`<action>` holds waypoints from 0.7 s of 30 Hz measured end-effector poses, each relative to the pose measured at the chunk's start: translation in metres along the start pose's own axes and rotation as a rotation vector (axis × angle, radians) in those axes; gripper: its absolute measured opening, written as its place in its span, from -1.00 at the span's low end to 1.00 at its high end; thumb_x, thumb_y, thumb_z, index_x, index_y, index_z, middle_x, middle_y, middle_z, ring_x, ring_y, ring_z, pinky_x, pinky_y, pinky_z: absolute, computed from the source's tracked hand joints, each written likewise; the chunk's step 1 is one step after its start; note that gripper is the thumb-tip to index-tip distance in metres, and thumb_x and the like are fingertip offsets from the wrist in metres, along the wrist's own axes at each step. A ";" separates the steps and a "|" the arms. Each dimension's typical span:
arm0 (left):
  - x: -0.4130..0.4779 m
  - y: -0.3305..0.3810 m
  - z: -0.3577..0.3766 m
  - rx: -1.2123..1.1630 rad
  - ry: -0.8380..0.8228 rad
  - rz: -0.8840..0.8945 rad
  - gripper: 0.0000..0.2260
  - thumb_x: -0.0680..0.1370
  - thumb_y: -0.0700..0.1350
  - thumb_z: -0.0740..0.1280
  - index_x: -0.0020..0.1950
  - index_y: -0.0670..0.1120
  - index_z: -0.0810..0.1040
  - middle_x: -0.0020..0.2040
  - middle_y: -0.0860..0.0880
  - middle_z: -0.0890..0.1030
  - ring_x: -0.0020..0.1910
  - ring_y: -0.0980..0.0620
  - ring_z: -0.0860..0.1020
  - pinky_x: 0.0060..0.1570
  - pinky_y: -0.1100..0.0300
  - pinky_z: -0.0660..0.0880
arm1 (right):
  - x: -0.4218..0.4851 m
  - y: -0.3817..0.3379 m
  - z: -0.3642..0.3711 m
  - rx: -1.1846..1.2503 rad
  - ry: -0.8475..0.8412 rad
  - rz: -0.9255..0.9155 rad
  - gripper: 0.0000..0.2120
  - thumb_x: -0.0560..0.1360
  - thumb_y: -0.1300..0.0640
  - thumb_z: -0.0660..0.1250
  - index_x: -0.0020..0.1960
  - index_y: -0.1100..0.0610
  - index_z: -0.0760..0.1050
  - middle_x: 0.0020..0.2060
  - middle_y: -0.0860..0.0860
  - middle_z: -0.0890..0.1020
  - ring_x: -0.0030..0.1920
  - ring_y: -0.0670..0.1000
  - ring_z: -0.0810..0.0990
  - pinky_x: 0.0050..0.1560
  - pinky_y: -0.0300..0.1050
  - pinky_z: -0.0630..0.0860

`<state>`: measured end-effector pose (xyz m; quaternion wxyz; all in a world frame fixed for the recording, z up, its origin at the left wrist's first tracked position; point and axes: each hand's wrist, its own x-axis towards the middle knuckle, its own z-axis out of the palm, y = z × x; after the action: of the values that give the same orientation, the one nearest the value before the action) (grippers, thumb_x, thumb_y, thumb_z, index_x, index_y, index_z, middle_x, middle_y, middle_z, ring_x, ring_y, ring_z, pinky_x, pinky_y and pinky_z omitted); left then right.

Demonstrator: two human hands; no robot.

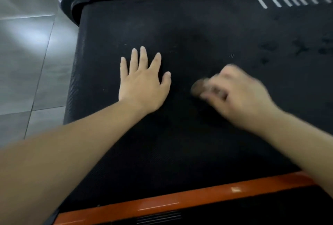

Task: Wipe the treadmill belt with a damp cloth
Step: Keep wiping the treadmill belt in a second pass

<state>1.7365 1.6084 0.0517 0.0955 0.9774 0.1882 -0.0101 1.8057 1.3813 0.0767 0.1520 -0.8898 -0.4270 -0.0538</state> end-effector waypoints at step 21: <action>-0.004 0.001 -0.002 0.030 0.006 0.073 -0.45 0.68 0.17 -0.08 0.66 0.05 0.02 0.67 -0.16 -0.08 0.64 -0.17 -0.19 0.58 -0.21 -0.23 | 0.047 0.043 0.002 -0.084 0.190 0.511 -0.71 0.54 -0.14 0.30 0.02 0.08 0.53 -0.02 0.16 0.49 -0.03 0.24 0.55 -0.11 -0.02 0.42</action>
<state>1.7335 1.6063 0.0537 0.0807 0.9850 0.1527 -0.0063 1.8688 1.3915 0.0760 0.1629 -0.9652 -0.1698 -0.1144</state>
